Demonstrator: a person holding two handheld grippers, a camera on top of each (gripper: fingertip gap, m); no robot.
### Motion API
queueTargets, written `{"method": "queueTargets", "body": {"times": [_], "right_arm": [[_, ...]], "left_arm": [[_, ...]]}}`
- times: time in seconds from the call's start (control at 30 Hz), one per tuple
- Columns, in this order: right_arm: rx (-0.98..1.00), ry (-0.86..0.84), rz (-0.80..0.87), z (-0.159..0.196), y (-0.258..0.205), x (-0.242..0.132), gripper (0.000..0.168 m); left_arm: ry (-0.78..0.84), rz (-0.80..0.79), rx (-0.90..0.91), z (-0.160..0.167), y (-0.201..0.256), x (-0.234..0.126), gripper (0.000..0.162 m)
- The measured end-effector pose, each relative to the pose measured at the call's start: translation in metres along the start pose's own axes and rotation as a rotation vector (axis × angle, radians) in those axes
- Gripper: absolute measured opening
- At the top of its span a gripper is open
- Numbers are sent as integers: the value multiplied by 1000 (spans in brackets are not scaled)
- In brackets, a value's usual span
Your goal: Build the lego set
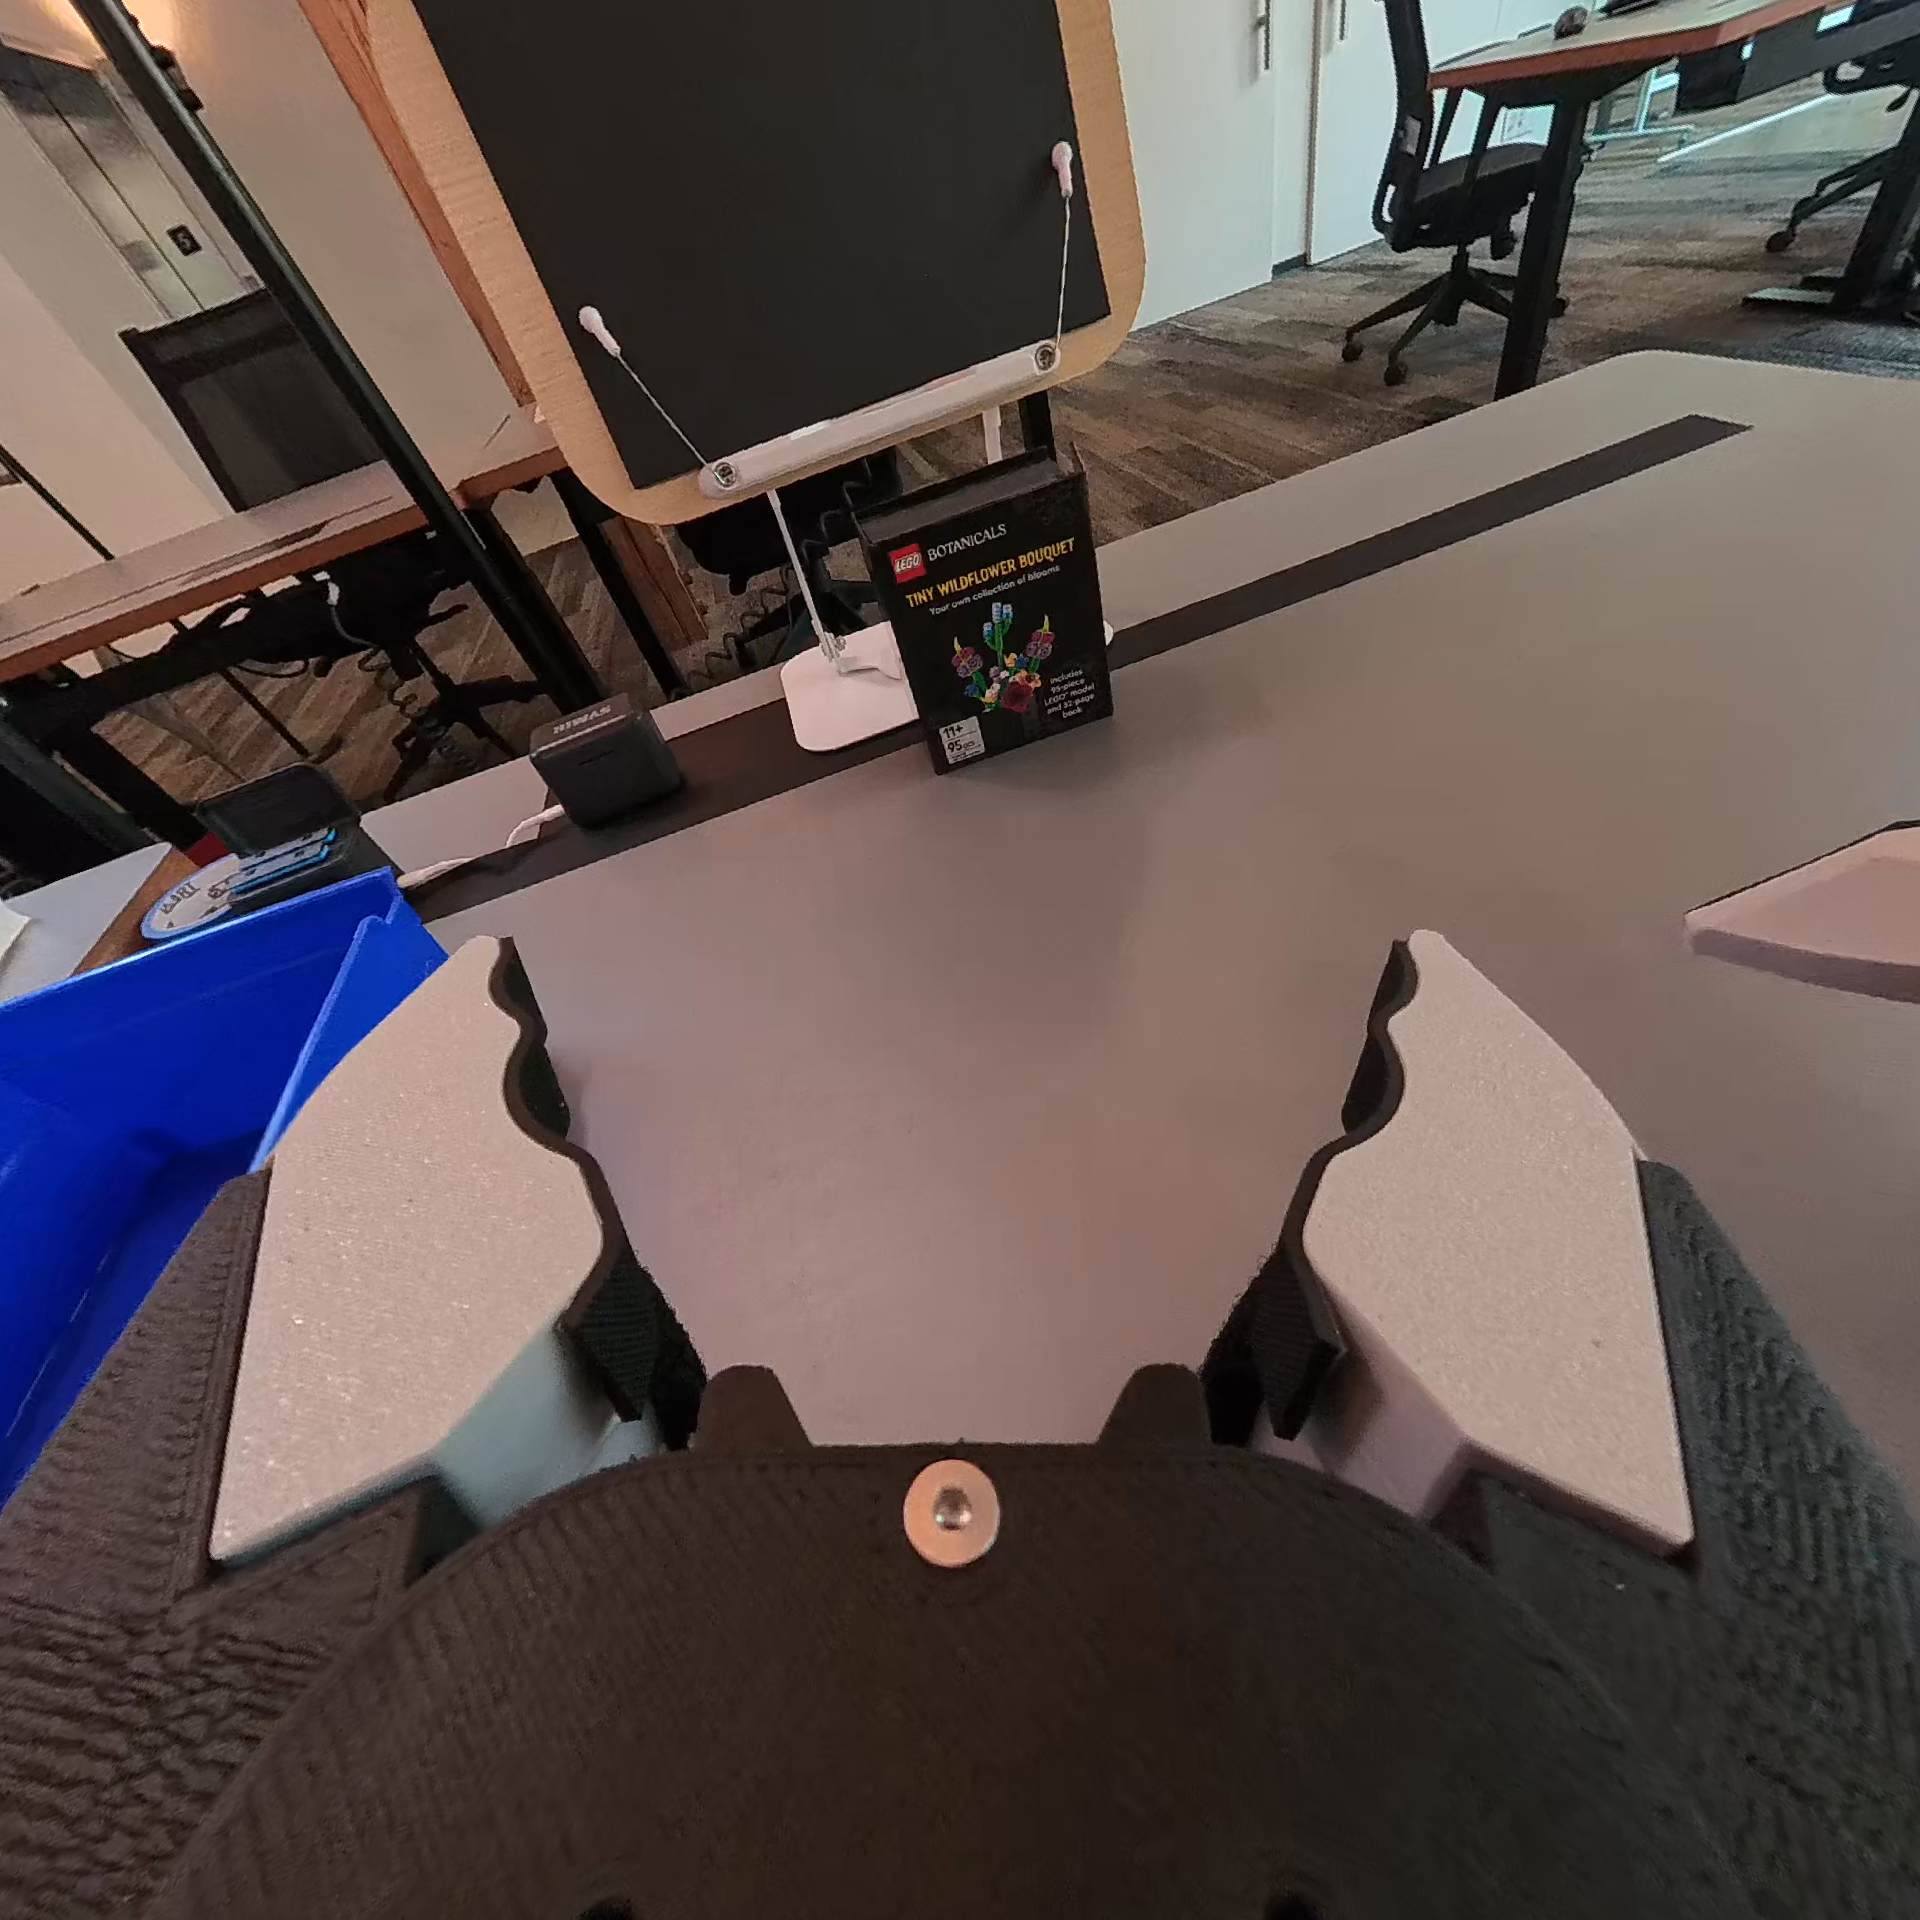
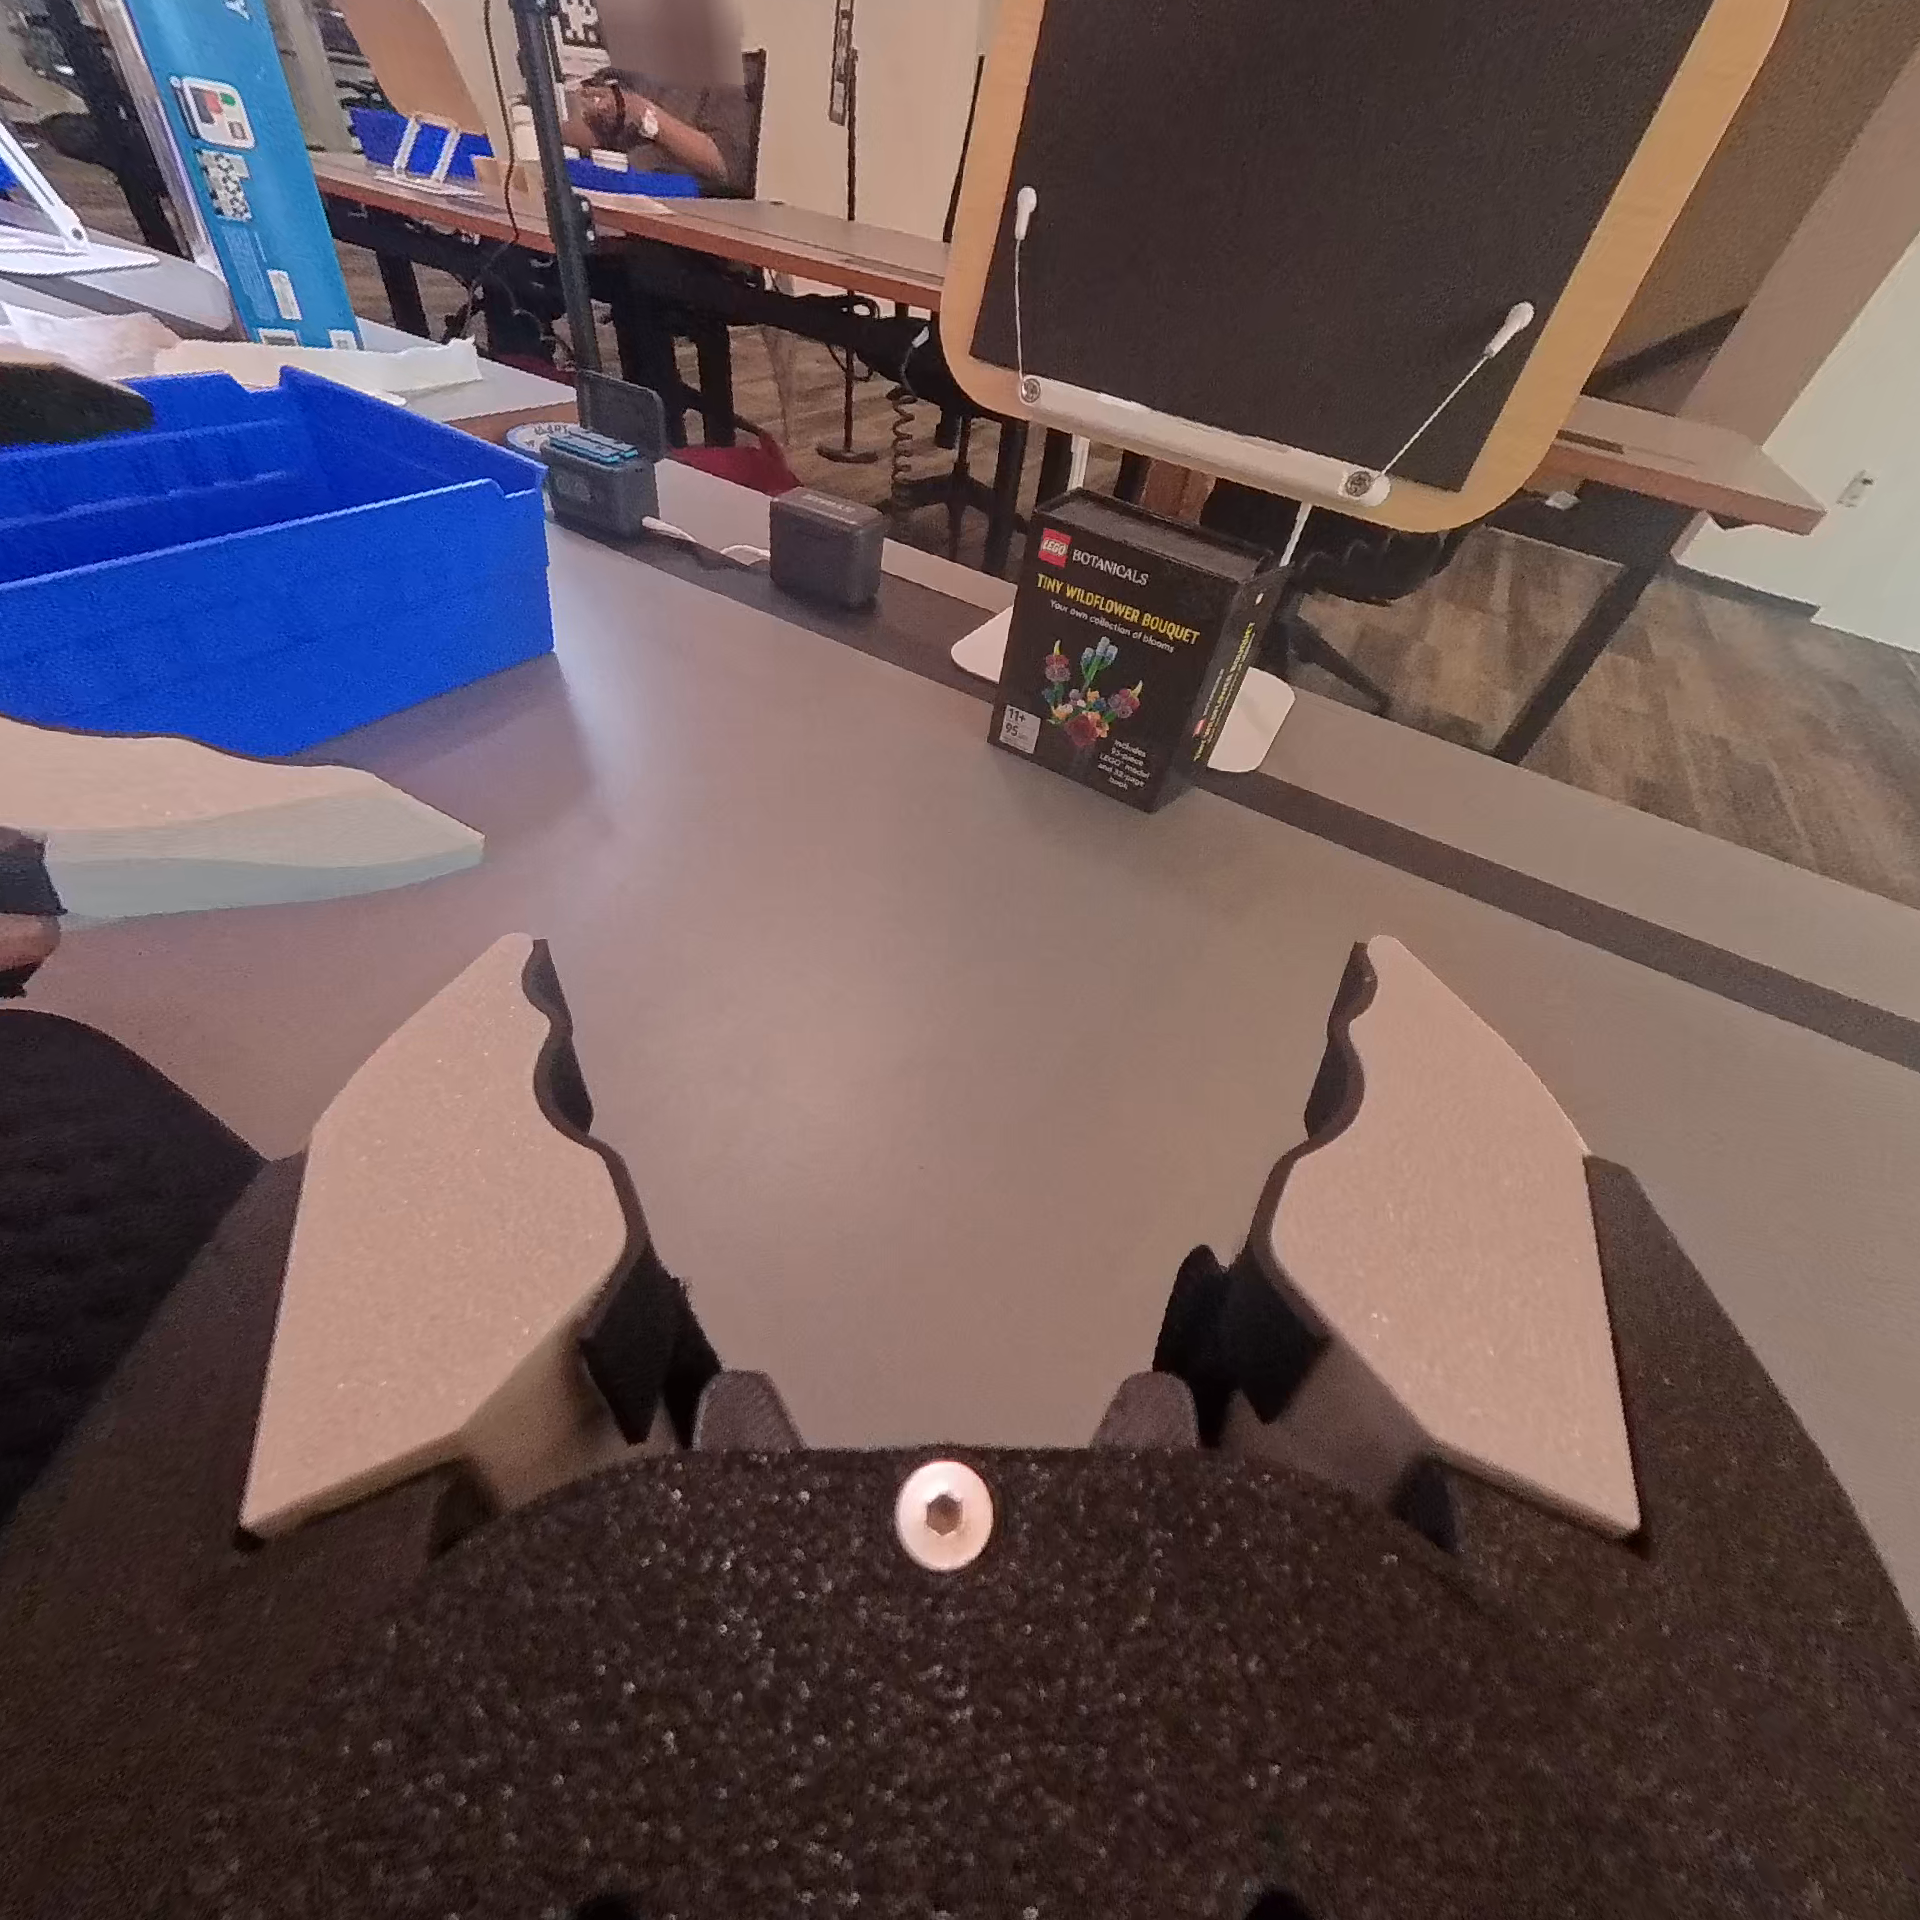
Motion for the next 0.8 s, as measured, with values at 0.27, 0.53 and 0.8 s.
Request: {"method": "queueTargets", "body": {"times": [0.27, 0.53, 0.8], "right_arm": [[70, 46, -53, -5, 10, 7, 136], [-6, -30, -37, -4, 34, 33, 137], [-13, -60, -53, -4, 60, 70, 135]], "left_arm": [[-16, 9, 3, 4, 3, 13, 145], [-18, 36, 21, 2, 10, 48, 145], [-1, 18, 34, -6, 10, 93, 145]]}}
Point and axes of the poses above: each gripper's, where its closed fingertips meet, x out along the fingers, z out of its underside, y = z × x across the jaws, the point moved 6 cm from there along -x, back along the fingers, and after that the axes turned 14 degrees about -z, right-handed, at the moved point
